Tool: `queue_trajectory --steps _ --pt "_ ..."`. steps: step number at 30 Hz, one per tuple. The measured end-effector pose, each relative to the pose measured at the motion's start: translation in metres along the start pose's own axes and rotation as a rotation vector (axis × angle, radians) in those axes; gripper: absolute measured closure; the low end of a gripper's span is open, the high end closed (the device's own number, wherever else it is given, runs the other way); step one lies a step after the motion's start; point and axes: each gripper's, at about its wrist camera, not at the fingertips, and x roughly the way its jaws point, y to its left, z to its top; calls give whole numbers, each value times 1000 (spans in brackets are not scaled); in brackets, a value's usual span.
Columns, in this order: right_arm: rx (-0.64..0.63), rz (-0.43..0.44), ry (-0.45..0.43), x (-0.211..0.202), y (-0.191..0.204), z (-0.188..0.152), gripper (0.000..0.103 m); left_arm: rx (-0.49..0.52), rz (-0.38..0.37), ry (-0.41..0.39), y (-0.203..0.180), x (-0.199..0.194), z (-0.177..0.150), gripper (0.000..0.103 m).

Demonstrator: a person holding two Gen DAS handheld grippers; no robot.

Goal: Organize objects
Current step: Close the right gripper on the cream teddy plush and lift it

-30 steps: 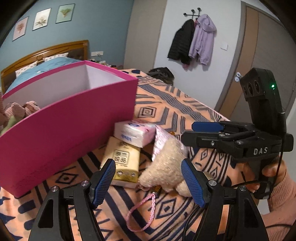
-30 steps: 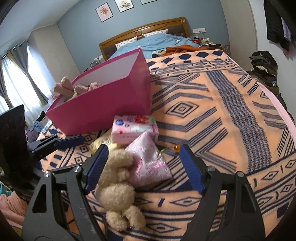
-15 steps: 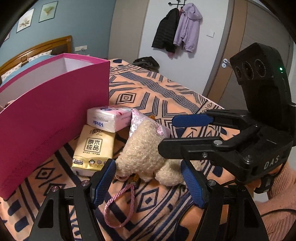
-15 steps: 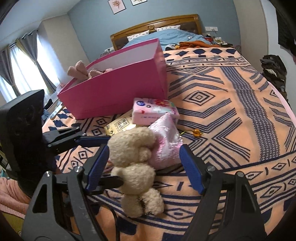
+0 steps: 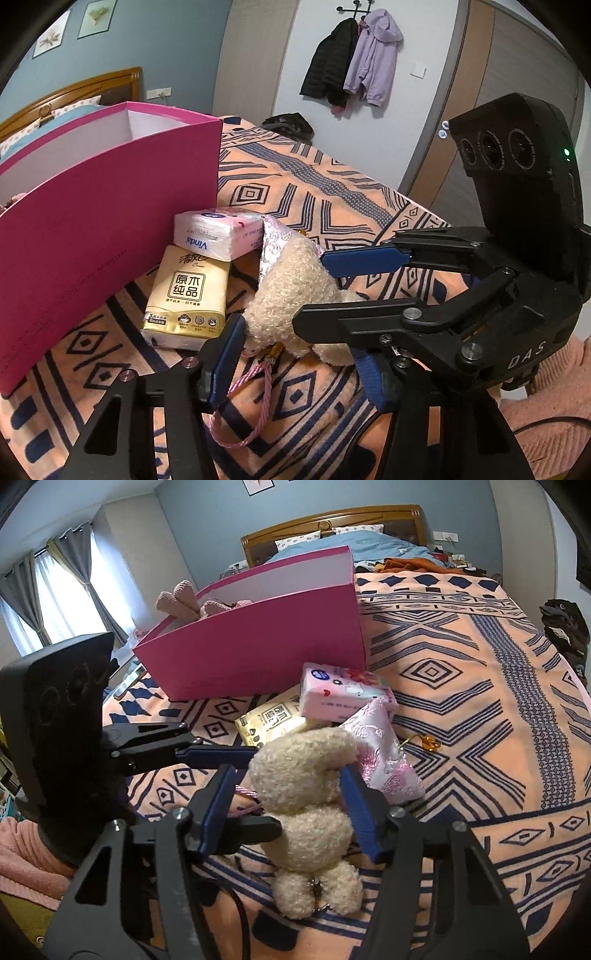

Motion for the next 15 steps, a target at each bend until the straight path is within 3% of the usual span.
queue_trajectory --steps 4,7,15 --pt "14 19 8 4 -3 1 43 20 13 -3 -3 1 -1 45" --pt "21 10 16 8 -5 0 58 18 12 1 -3 2 -1 45" --pt "51 36 2 1 -9 0 60 14 -8 -19 -1 -5 2 45"
